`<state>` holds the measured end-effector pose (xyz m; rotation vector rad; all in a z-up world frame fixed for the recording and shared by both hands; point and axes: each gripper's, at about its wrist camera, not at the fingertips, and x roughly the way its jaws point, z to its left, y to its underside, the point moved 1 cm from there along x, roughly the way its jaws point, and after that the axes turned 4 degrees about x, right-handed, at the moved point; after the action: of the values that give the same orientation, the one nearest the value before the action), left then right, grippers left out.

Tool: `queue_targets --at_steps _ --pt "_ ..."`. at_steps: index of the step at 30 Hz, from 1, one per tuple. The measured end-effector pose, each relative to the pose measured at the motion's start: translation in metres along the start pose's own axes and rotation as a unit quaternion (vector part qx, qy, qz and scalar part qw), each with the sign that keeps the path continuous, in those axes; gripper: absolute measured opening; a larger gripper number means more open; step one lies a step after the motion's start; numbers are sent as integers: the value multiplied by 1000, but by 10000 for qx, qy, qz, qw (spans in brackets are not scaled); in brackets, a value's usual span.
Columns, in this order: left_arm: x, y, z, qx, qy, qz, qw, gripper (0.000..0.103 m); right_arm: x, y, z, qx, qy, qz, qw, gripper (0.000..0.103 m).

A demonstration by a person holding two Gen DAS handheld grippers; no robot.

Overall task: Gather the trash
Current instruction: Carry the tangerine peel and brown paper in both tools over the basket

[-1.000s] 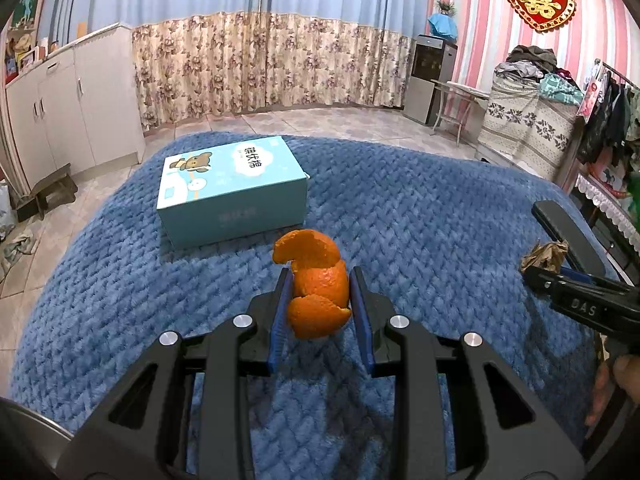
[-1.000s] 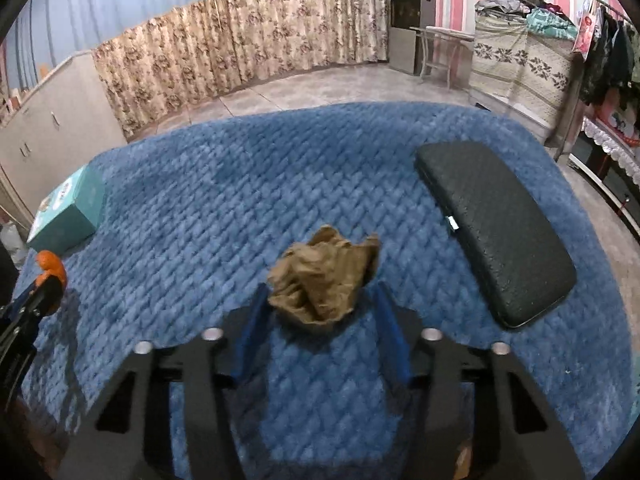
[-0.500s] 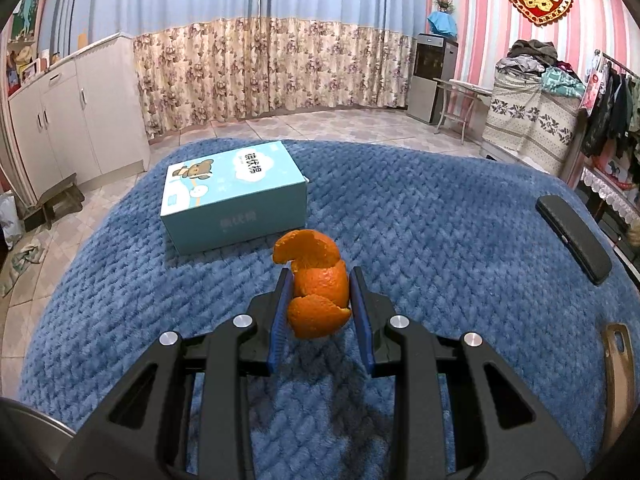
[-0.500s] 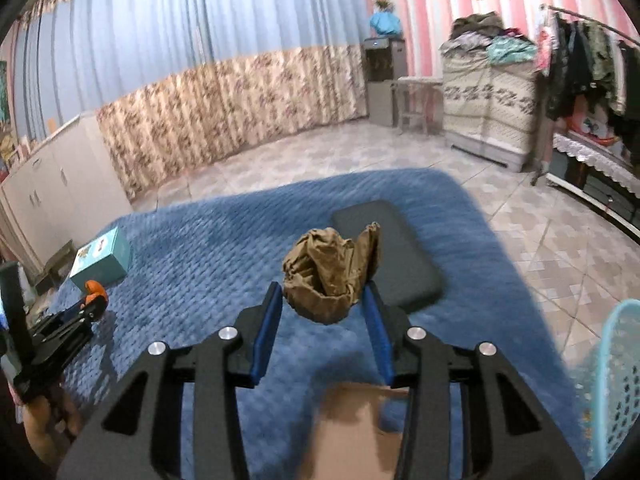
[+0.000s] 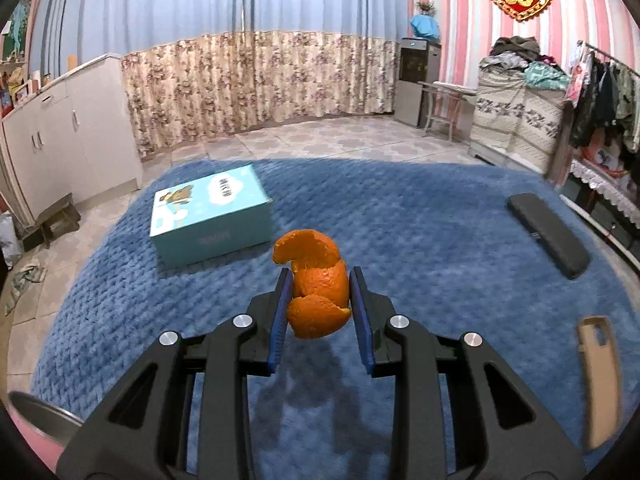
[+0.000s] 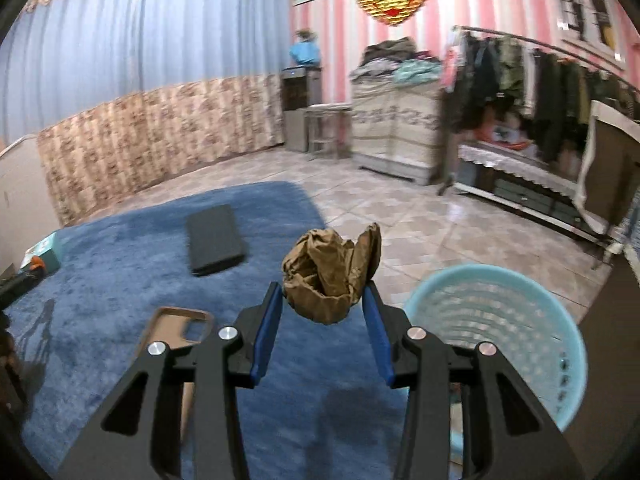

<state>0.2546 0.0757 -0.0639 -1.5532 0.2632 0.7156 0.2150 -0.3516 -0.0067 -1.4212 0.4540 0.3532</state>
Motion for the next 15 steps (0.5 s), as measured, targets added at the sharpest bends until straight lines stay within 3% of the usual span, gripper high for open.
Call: queue_targets --at_steps 9,15 --pt "-44 -16 -74 469 670 -349 9960 28 -7 4 -69 443 388 -181 9981 41" --pt "-52 -14 -134 830 1149 -358 9893 28 -11 5 -98 469 723 -301 9958 41"
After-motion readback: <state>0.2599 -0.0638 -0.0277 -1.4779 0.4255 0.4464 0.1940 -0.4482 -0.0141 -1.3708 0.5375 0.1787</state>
